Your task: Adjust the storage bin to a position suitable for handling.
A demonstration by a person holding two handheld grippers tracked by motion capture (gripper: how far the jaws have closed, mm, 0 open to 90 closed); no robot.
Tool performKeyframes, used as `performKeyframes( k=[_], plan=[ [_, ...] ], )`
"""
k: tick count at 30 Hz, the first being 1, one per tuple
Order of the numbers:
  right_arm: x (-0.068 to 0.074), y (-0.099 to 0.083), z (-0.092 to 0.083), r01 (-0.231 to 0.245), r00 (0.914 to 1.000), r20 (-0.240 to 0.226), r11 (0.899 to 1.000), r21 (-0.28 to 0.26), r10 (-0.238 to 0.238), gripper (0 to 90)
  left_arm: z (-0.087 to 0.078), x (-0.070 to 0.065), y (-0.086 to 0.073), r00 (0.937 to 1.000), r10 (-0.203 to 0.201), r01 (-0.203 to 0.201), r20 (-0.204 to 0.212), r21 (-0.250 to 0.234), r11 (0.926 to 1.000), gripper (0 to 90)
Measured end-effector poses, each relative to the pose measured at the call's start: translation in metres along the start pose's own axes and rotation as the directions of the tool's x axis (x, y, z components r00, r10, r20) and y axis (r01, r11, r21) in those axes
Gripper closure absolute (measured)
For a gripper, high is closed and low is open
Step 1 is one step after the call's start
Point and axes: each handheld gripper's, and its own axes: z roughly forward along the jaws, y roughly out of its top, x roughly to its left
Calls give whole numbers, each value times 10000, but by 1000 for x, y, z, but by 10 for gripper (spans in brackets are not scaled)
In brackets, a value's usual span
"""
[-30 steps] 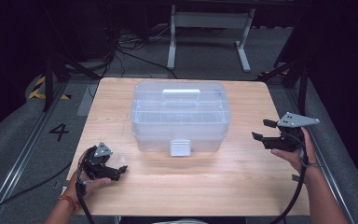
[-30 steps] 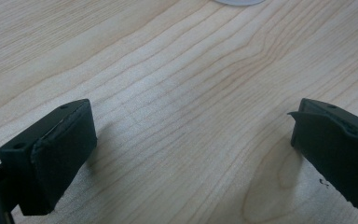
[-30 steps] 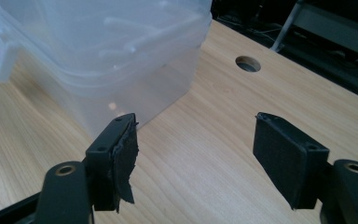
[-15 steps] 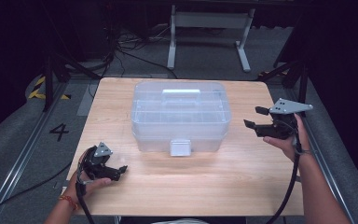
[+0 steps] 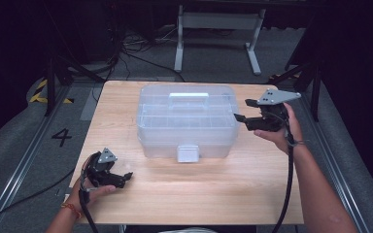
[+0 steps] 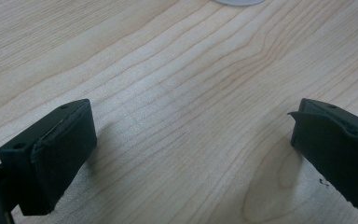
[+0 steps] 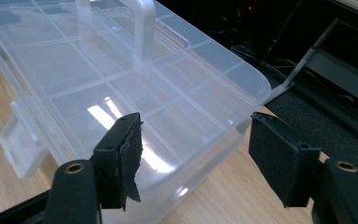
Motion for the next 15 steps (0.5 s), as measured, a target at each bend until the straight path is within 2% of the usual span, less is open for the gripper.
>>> performKeyframes(
  k=[7, 15],
  plan=[
    [6, 20, 19, 160, 9996, -244, 9998, 70, -158, 369, 0, 0, 0, 10000, 1, -1, 24, -13, 10000, 5],
    [9, 34, 37, 420, 9988, -276, 9989, 221, -413, 375, 0, 0, 0, 10000, 0, 0, 30, -4, 10000, 5]
  ],
)
